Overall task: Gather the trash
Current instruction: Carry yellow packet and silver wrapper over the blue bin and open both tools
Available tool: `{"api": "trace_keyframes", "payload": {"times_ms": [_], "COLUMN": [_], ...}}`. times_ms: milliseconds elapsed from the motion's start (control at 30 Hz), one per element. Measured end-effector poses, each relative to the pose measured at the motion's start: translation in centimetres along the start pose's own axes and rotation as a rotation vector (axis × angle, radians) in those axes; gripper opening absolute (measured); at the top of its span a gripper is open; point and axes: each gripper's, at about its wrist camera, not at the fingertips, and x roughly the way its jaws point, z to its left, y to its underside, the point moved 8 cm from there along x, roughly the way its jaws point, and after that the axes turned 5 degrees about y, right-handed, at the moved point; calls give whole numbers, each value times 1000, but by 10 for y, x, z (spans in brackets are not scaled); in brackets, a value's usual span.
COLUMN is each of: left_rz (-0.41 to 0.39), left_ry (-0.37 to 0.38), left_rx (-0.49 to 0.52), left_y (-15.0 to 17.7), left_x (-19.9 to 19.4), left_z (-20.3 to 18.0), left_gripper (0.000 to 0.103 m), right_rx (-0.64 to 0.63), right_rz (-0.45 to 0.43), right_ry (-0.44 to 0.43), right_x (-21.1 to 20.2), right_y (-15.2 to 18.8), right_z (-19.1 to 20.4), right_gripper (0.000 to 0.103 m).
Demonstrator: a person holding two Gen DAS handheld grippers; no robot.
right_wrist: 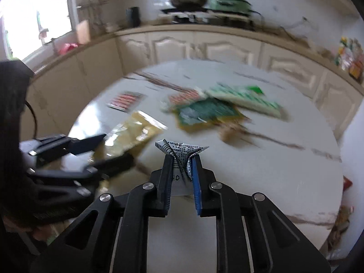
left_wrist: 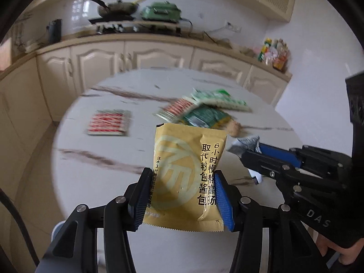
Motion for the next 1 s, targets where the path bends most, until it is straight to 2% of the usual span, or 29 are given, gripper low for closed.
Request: {"api": "trace_keyframes", "payload": {"times_ms": [100,267,367,467,533,633,733,867,1000], "left_rz": [-61,-126,-122,-80,-33,52,146,254,329], "left_ry": [-36,-200,-321,-393,-418,-418,-399,-372,-366], "left_rx": [-31,-104,-189,-287,-350,-443,-515,-587,-620], "left_y": [2,28,63,107,138,184,226,270,291], "left_x": [-43,-113,-149,-165,-164,-144,-113,-73,-42], "left_z": [30,106,171,229,260,300,332,364,391], "left_gripper": [49,49,49,49,49,49,49,49,49], "right_rx": [-52,-154,-231,-311,-360,-434,-457,-426,-374], "right_rz": [-42,-76,-67,-40,-14,71,182,332,487], "right_ry": [-46,-176,-247,-311,-344,-373,-372,-368,-367], "right_x": [-9,-3,12,36,57,98,153,219,277], "right_y": [-20,-47,-47,-39,-27,1,33,71,110], "right_z": [41,135,201,267,306,357,386,394,391], "right_gripper": [16,16,16,16,17,17,17,17,17]}}
